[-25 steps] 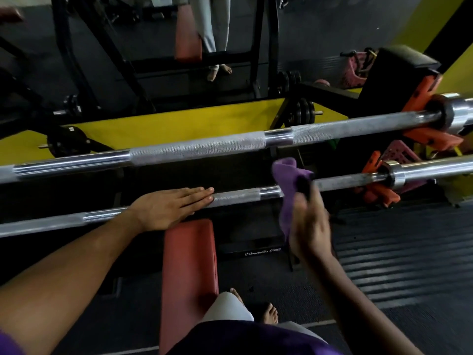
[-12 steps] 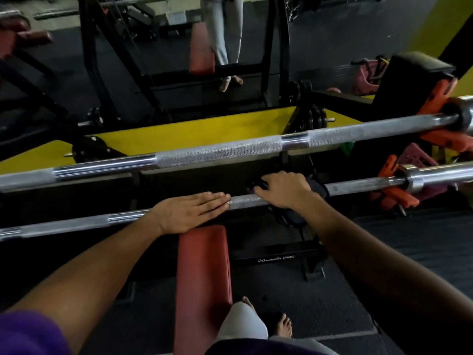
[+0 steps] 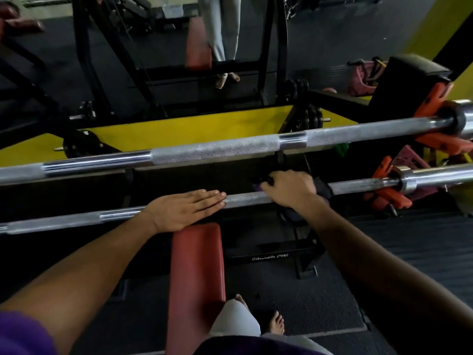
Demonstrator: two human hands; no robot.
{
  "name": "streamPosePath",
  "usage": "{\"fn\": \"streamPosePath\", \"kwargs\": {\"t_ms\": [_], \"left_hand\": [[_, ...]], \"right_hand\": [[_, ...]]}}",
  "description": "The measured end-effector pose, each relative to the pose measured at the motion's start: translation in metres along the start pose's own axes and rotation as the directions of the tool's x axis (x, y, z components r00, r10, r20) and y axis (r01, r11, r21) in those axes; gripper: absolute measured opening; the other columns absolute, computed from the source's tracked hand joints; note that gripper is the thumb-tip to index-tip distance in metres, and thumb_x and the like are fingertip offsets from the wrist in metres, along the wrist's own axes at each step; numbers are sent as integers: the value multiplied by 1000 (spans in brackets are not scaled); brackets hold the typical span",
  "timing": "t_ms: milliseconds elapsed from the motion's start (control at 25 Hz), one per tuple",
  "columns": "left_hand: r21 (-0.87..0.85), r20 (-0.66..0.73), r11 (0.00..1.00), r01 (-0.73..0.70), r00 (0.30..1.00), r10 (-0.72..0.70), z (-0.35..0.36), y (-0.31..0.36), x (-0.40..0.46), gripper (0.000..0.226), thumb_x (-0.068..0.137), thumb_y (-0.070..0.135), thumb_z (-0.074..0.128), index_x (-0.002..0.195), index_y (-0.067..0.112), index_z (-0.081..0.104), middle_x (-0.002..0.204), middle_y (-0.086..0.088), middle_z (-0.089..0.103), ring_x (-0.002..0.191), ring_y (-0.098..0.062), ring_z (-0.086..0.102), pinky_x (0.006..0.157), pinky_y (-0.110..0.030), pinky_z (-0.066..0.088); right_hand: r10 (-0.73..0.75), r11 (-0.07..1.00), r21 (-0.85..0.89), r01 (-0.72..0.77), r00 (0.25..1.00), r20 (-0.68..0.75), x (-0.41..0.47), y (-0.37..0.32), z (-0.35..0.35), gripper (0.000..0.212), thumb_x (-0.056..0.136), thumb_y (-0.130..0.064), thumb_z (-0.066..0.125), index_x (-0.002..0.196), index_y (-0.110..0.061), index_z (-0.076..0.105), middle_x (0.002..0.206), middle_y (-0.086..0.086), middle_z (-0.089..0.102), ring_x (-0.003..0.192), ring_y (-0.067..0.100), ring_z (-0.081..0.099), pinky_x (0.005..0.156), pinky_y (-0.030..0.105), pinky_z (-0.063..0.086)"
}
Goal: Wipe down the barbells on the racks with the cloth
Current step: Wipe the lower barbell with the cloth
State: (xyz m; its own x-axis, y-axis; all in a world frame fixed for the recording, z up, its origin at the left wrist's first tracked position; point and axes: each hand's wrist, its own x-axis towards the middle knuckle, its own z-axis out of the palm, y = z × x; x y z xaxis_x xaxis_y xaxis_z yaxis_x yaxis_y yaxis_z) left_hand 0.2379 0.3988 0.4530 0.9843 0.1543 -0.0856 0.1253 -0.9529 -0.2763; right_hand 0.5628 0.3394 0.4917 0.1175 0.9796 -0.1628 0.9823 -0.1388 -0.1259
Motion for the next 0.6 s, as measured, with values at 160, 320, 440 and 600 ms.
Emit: {"fn": "streamPosePath", "kwargs": {"t_ms": [160, 320, 440, 600], "left_hand": [[-12, 0, 1000, -2, 1000, 2, 0, -2, -1, 72, 98, 5, 38, 162, 6, 5, 170, -13, -1, 157, -25, 5, 126, -40, 22], [-36, 29, 999, 26, 999, -25, 2, -3, -2, 74, 98, 6, 39, 162, 9, 2, 170, -9, -5, 157, -23, 3, 126, -40, 19], [-48, 37, 997, 60, 998, -58, 1, -4, -1, 69, 102, 16, 33, 163, 15, 0, 171, -4, -6, 157, -20, 7, 126, -40, 18], [-150, -1, 949, 276, 960, -280, -8, 0, -5, 65, 107, 42, 33, 163, 21, 7, 171, -4, 7, 156, -20, 15, 123, -44, 24]], "right_hand": [[-222, 975, -96, 202, 924, -311, -35, -20, 42, 33, 93, -47, 50, 111, -21, 62, 106, 3, 68, 99, 30, 61, 90, 45, 43], [-395, 911, -53, 410, 824, -406, -56, 23, 67, 51, 85, -33, 54, 132, -14, 60, 143, 4, 56, 134, 27, 49, 116, 46, 33], [-303, 920, 105, 377, 856, -419, -57, 23, 68, 49, 85, -21, 62, 133, -12, 58, 139, 6, 57, 132, 28, 50, 115, 45, 34], [-226, 888, 280, 365, 876, -426, -75, 21, 58, 44, 91, -26, 56, 134, -13, 55, 130, 8, 61, 123, 25, 52, 110, 35, 33]]}}
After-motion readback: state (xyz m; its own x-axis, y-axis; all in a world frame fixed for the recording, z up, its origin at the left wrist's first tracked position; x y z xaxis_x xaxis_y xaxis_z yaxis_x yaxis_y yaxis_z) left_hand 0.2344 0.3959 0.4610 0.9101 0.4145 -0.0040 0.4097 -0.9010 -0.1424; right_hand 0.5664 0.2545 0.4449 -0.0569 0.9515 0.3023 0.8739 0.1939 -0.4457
